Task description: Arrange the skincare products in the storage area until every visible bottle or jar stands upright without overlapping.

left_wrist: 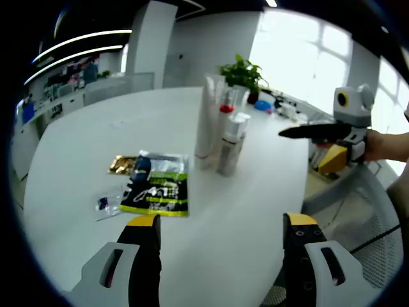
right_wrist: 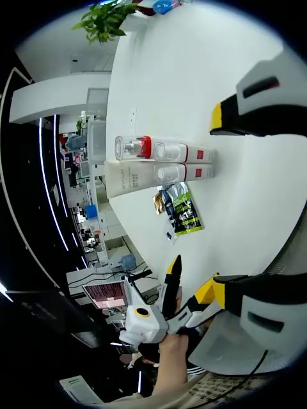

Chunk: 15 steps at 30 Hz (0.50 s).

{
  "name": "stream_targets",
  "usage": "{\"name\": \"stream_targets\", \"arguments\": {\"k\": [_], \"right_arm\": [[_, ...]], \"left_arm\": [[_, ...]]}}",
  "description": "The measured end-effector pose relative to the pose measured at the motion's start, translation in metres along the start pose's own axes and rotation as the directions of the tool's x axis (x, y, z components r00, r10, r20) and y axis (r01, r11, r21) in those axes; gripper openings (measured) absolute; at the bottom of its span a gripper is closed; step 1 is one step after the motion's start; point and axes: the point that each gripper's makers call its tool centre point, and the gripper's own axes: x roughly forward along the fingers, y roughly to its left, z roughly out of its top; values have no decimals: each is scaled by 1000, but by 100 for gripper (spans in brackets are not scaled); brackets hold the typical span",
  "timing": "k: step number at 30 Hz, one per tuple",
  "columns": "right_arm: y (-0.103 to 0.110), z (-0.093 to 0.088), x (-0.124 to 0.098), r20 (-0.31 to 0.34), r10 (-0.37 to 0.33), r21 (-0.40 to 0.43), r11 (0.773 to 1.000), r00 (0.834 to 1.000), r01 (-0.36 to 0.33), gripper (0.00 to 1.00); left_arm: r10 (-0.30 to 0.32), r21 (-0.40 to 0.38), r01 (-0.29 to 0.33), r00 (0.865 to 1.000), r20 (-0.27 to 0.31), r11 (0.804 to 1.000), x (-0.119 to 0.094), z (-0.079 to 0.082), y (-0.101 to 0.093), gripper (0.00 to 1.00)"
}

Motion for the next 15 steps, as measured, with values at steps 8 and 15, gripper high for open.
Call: {"name": "stream_targets", "arguments": {"k": [8,15], "right_arm": [[5,1,-2,0,-2,-20,1000,1000,2,91],[8,4,-5,10,-7,-32,999,1000,8,91]], "left_arm": [[101,-53,-101,995,13,993,-33,-18,13,84],[200,-76,-197,979,41,978,-65,-20,27,86]]}}
